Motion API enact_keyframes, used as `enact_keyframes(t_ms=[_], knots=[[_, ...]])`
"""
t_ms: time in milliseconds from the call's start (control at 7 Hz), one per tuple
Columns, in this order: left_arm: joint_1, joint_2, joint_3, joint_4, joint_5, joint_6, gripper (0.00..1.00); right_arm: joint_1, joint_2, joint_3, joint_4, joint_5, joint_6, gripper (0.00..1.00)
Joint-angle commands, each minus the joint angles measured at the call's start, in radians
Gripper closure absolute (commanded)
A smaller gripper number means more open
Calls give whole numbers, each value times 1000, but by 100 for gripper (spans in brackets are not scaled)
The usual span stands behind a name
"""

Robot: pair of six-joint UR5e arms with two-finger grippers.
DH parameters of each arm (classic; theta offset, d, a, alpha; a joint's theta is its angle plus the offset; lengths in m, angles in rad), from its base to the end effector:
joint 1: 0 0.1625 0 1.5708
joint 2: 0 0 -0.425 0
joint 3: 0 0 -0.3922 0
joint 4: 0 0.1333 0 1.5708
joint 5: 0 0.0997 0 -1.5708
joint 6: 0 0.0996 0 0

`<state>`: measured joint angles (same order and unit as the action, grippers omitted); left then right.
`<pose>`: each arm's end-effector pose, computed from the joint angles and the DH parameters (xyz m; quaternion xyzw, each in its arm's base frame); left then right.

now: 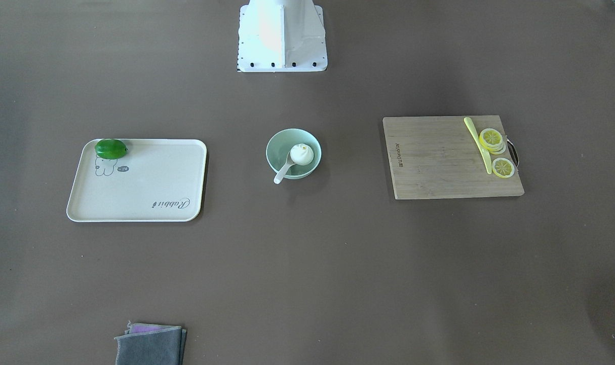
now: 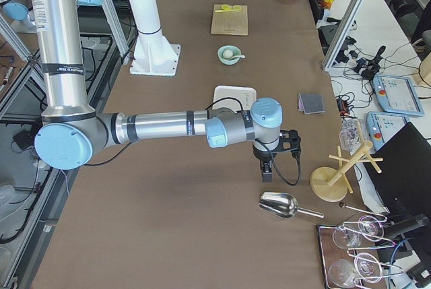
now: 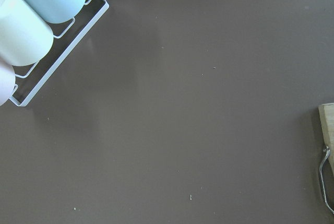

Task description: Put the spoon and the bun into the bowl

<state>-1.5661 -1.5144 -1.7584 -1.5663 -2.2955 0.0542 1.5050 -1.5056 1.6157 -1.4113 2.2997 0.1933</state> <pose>-0.0651 -0.4735 0.5969 0.0679 0.3522 0.0499 0.9321 0.0317 -0.5366 0.5886 0.0789 -0.3665 0.0112 0.9270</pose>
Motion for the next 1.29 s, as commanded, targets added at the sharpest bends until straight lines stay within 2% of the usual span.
enact_keyframes(t_ms=[0,286,429,1143], knots=[[1,-15,10,2,8,19,2,1,-5,-5,-1,10,1,0],[0,11,-18,8,5,24,2,1,-5,13,-1,46,3,0],[0,28,-15,3,7,24,2,4,-10,13,-3,129,5,0],[-3,86,-24,2,4,24,2,-6,-91,12,-15,132,-3,0]])
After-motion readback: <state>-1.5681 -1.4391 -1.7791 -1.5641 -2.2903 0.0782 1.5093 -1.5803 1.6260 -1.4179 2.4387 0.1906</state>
